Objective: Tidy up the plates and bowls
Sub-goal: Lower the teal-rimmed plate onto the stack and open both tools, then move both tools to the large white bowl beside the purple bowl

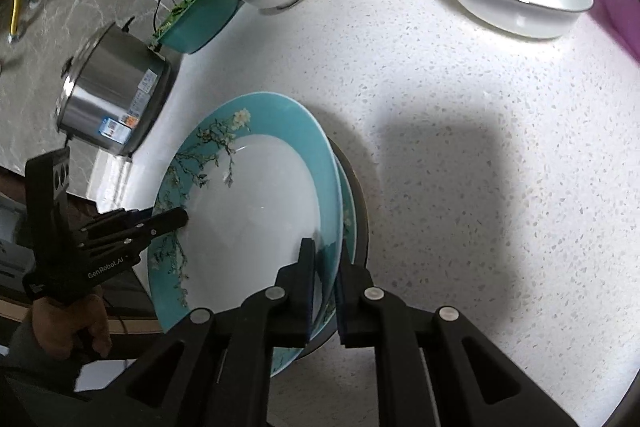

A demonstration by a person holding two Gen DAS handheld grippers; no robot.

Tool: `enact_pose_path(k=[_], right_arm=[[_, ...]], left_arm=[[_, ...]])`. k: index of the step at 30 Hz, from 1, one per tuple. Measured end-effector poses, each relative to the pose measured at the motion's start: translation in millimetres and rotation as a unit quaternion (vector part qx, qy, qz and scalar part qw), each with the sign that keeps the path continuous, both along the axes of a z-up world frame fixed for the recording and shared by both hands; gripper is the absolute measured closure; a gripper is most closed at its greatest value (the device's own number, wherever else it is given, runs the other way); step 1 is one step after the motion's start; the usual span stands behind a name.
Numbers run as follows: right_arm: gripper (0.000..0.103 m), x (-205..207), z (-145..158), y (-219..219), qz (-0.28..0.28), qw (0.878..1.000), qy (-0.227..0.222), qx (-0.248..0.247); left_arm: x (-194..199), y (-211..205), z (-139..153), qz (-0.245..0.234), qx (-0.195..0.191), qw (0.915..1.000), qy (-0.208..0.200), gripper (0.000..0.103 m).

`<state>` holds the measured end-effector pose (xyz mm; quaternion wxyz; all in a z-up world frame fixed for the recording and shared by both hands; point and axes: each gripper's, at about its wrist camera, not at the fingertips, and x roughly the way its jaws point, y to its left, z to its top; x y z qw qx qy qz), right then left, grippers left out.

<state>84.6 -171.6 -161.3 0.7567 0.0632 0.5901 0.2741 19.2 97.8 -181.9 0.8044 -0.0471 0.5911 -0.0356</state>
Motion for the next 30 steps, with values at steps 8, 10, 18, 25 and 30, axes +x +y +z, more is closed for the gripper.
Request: enact_pose_path(k=[8, 10, 18, 25, 30], right_arm=[[0.09, -5, 1, 9, 0.003, 0.999, -0.03, -0.021], [0.09, -7, 1, 10, 0.002, 0.999, -0.035, -0.025], [0.081, -15, 2, 18, 0.001, 0.997, -0.062, -0.044], [0.037, -19, 7, 24, -0.016, 0.994, -0.091, -0.051], [0.032, -16, 8, 15, -0.055, 0.994, -0.09, -0.038]], left_arm=[[6, -4, -2, -0.01, 0.006, 0.9999, -0.007, 0.081], [6, -4, -2, -0.012, 0.007, 0.9999, -0.008, 0.081], [9, -4, -3, -0.005, 0.007, 0.9998, -0.019, 0.08], [12, 6, 5, -0.005, -0.012, 0.9991, -0.04, 0.035], [18, 20, 16, -0.004, -0.029, 0.9978, -0.059, 0.03]])
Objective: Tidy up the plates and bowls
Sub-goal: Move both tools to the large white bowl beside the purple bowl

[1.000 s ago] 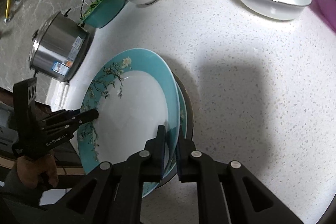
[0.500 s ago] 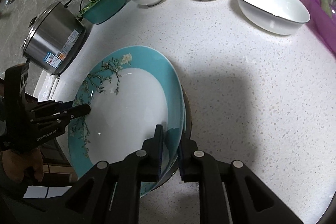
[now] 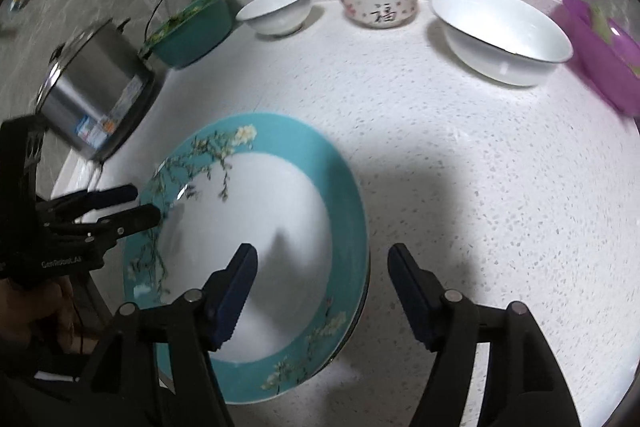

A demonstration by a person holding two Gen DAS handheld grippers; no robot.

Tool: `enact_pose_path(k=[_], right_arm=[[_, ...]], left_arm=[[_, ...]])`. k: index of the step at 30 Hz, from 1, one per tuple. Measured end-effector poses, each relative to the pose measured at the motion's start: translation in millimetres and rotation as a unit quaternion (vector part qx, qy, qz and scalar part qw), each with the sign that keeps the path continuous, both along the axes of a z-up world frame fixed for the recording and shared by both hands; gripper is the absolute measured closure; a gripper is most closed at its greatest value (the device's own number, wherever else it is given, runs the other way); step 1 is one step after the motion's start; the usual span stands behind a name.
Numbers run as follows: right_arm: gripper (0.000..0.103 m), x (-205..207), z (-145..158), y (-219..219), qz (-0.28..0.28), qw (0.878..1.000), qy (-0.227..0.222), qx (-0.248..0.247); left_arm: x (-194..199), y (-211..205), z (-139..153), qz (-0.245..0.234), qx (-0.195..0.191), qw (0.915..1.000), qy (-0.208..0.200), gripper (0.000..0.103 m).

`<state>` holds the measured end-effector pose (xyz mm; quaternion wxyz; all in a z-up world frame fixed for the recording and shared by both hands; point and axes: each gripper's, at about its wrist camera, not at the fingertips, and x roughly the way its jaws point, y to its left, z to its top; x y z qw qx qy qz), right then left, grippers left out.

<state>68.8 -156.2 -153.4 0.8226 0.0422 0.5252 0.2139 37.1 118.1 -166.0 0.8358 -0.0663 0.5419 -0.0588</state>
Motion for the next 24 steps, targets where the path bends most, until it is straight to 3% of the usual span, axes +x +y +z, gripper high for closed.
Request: enact_pose_path(k=[4, 8, 12, 16, 18, 20, 24], right_arm=[[0.031, -4, 7, -15, -0.048, 0.999, -0.002, 0.025], [0.028, -10, 25, -50, -0.106, 0.993, -0.009, 0.058], [0.021, 1, 51, -112, -0.183, 0.978, -0.016, 0.096], [0.02, 35, 75, -172, -0.235, 0.962, -0.034, 0.132], [0.02, 59, 79, -186, -0.235, 0.962, -0.034, 0.131], [0.02, 89, 75, -196, -0.236, 0.963, -0.025, 0.128], [0.02, 130, 48, -206, -0.253, 0.958, 0.014, 0.131]], left_arm=[[9, 10, 16, -0.002, -0.028, 0.9995, -0.012, 0.027], [32, 6, 45, -0.031, -0.079, 0.9963, -0.016, 0.01], [76, -25, 84, -0.091, -0.097, 0.9906, -0.031, 0.01], [137, -71, 110, -0.137, -0.102, 0.9847, -0.034, 0.01], [171, -99, 108, -0.143, -0.082, 0.9859, -0.028, 0.01], [205, -125, 96, -0.145, -0.088, 0.9855, -0.007, 0.01], [255, -166, 64, -0.137, -0.047, 0.9892, 0.02, 0.01]])
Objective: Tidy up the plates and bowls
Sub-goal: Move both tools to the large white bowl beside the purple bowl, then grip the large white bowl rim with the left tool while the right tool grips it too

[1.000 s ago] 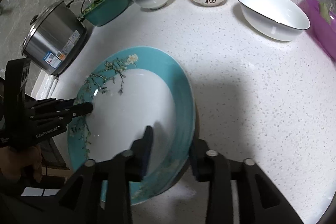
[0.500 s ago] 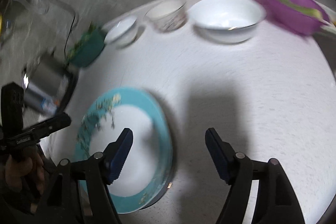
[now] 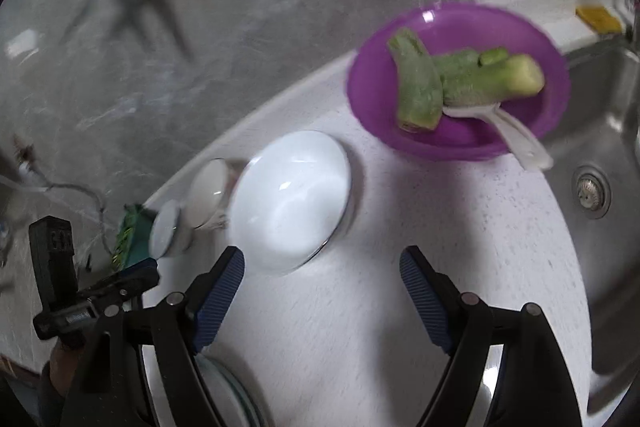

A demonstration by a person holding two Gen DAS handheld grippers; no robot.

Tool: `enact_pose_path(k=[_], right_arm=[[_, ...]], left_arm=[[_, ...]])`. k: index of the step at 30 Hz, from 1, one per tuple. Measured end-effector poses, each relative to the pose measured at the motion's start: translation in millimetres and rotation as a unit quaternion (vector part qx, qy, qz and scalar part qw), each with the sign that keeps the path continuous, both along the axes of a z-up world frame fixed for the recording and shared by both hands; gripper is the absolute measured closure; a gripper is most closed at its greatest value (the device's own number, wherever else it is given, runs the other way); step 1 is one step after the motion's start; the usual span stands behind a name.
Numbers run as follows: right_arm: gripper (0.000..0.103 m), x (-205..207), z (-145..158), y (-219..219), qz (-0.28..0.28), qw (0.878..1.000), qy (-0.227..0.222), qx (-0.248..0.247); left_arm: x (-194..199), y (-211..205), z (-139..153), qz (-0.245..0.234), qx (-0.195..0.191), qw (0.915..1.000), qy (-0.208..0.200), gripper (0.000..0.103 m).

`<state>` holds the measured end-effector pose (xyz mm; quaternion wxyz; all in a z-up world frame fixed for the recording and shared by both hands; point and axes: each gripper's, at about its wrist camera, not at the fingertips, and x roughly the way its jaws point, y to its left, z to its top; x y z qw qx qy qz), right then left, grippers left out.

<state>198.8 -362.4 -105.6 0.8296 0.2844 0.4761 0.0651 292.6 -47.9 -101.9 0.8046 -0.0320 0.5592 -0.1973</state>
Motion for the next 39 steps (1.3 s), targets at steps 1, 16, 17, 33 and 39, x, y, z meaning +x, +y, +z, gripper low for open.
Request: enact_pose_path(k=[1, 16, 17, 33, 39], right_arm=[[0.02, 8, -8, 0, 0.003, 1.0, 0.008, 0.007], [0.026, 65, -46, 8, 0.044, 0.998, 0.04, -0.014], [0.03, 67, -47, 8, 0.045, 0.998, 0.041, -0.016], [0.087, 77, -65, 12, 0.078, 0.994, 0.069, -0.039], [0.087, 68, -60, 22, 0.078, 0.994, 0.064, -0.048]], left_arm=[[7, -5, -8, 0.005, 0.007, 0.9999, 0.006, 0.01], [64, -44, -75, 0.025, 0.034, 0.9981, 0.046, 0.012], [68, -45, -77, 0.025, 0.037, 0.998, 0.045, 0.012], [78, -80, -95, -0.023, 0.076, 0.9959, 0.043, 0.084], [67, -84, -84, -0.028, 0.074, 0.9964, 0.031, 0.087]])
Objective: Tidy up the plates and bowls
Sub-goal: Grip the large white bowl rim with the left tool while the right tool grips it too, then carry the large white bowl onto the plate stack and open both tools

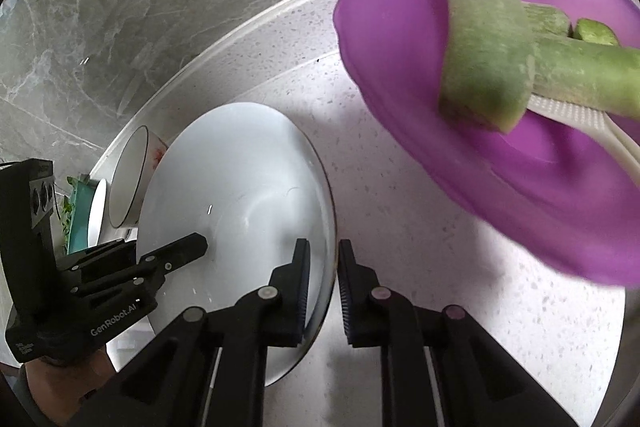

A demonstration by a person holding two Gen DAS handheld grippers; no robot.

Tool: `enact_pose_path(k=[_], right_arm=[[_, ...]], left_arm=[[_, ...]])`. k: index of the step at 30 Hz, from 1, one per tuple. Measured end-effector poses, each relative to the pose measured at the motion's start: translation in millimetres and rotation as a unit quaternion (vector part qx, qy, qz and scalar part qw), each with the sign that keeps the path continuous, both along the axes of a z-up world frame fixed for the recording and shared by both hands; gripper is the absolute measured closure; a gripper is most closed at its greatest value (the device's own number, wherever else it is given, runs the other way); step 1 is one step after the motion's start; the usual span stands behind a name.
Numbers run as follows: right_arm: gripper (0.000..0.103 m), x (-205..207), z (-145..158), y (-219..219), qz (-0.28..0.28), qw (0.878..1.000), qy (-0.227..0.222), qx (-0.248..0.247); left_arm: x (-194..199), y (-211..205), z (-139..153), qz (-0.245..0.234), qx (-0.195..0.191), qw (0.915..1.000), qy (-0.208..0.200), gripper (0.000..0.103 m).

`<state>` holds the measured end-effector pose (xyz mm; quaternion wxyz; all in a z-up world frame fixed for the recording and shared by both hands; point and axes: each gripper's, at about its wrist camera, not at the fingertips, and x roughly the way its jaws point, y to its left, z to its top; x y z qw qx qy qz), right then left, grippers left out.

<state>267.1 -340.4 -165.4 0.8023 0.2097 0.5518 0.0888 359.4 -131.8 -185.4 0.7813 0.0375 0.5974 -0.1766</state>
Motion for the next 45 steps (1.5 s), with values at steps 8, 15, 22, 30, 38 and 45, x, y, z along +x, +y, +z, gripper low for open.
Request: enact_pose_path(k=[8, 15, 22, 30, 38, 45], right_arm=[[0.087, -53, 28, -13, -0.006, 1.0, -0.016, -0.001], [0.086, -112, 23, -21, -0.024, 1.0, 0.002, -0.004], [0.086, -125, 21, -10, -0.026, 1.0, 0.002, -0.005], [0.086, -123, 50, 27, 0.036, 0.999, -0.028, 0.0], [0.086, -104, 59, 84, 0.128, 0.991, -0.034, 0.007], [0.086, -108, 58, 78, 0.134, 0.991, -0.028, 0.007]], left_arm=[[-58, -19, 30, -0.042, -0.013, 0.9989, -0.013, 0.087], [-111, -35, 20, -0.063, -0.03, 0.9976, 0.004, 0.087], [-135, -34, 20, -0.06, -0.03, 0.9977, 0.002, 0.087], [-173, 24, 59, 0.001, -0.033, 0.9991, -0.025, 0.087], [-190, 81, 71, 0.082, -0.026, 0.9957, -0.034, 0.087], [-204, 86, 63, 0.088, -0.035, 0.9952, -0.026, 0.087]])
